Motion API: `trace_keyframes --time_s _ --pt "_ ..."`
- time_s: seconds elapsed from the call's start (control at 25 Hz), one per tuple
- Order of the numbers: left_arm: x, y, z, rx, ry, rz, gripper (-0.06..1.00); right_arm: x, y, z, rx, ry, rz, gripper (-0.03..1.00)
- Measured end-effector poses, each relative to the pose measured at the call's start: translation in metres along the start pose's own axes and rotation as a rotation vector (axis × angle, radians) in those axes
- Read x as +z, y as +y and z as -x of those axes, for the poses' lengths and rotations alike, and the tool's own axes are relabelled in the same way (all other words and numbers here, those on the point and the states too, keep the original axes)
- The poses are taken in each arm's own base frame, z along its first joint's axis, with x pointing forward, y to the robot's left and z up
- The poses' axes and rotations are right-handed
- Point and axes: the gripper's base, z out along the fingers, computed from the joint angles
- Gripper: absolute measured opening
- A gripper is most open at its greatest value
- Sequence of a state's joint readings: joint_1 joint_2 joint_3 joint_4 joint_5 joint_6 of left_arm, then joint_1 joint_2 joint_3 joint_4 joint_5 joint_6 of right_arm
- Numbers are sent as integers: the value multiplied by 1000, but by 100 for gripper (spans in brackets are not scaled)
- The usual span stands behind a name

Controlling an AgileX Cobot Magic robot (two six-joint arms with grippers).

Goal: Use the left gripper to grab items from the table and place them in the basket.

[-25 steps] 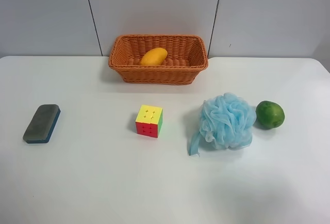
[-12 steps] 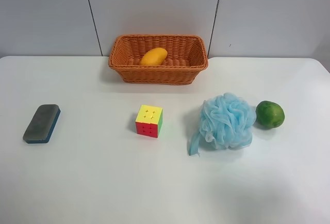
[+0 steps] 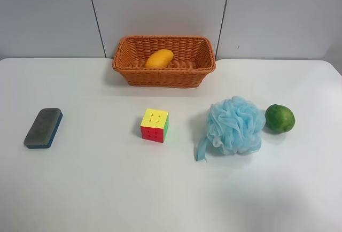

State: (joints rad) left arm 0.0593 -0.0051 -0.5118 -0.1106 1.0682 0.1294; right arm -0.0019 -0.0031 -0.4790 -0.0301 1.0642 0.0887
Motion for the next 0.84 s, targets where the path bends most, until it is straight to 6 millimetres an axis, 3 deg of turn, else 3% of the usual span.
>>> trace_keyframes --time_s 0.84 --pt "0 0 0 2 0 -1 99 0 0 0 0 0 0 99"
